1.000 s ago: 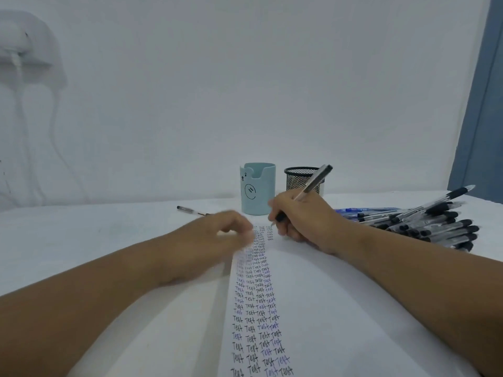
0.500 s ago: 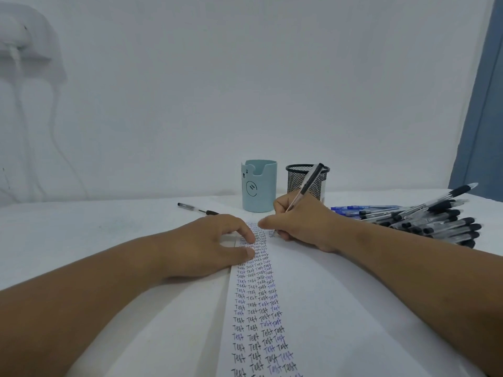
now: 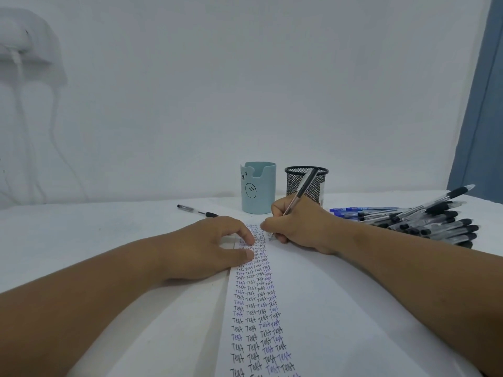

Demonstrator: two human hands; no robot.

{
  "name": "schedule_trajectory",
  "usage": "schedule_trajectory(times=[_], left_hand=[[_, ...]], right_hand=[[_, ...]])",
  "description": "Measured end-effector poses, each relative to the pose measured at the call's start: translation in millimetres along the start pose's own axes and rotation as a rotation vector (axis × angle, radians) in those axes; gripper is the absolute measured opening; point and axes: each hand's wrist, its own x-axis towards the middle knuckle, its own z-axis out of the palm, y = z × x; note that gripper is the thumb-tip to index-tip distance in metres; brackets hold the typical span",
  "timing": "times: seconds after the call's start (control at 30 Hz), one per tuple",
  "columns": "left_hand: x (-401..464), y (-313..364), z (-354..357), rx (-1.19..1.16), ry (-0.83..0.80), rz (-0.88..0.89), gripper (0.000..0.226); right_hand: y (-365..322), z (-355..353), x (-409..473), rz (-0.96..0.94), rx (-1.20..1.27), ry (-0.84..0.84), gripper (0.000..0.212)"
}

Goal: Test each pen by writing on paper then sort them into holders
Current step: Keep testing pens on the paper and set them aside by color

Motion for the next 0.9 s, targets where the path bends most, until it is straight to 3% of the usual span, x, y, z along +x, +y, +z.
schedule_trajectory(times=[0.9], left_hand=[[0.2,-1.4,-0.1,0.014,-0.017,-0.001,0.025]], right_hand=[[4.8,-1.3,3.8,-0.059,-0.060,0.010,0.036]])
